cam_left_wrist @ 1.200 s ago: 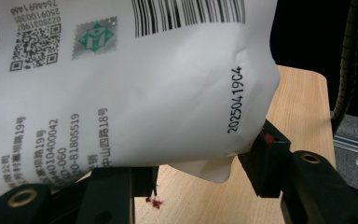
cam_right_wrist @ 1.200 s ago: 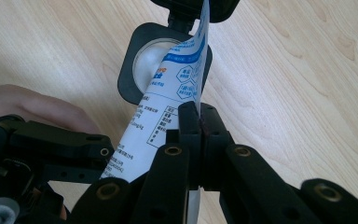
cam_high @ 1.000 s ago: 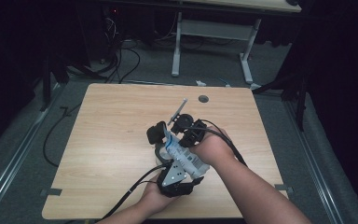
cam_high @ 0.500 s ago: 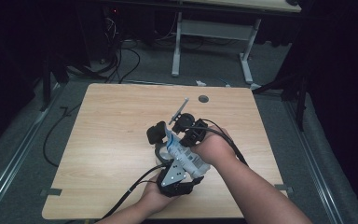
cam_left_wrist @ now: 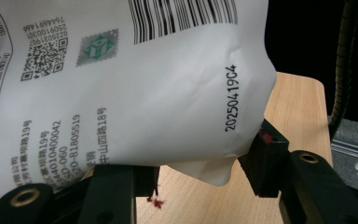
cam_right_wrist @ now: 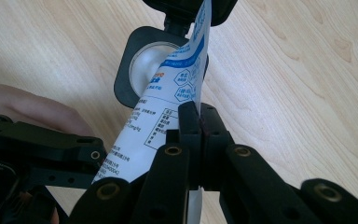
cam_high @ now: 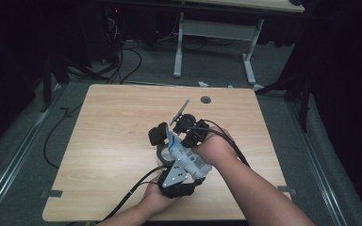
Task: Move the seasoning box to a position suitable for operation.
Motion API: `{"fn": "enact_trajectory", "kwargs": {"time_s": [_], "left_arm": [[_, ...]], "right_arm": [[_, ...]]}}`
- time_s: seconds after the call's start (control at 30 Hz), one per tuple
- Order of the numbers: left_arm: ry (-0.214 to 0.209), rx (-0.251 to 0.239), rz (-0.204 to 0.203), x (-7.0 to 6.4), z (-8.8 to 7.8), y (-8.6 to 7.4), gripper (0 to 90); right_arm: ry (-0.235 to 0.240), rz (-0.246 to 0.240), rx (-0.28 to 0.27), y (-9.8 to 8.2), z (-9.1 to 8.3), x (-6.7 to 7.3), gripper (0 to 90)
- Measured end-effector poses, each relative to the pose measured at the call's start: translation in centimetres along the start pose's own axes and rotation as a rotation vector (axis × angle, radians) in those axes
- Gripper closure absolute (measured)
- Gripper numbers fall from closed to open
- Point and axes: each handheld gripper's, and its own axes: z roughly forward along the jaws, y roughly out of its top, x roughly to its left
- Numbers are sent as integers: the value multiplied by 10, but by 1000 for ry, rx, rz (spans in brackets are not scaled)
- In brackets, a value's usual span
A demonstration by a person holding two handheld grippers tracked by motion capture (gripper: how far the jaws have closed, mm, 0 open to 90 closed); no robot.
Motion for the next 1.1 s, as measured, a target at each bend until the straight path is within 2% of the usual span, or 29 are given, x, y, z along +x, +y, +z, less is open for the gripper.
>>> {"fn": "enact_trajectory", "kwargs": {"time_s": [1.1], "left_arm": [[-18, -14, -13, 3, -1, 1, 539]], "right_arm": [[-17, -14, -4, 2, -3, 2, 899]]}}
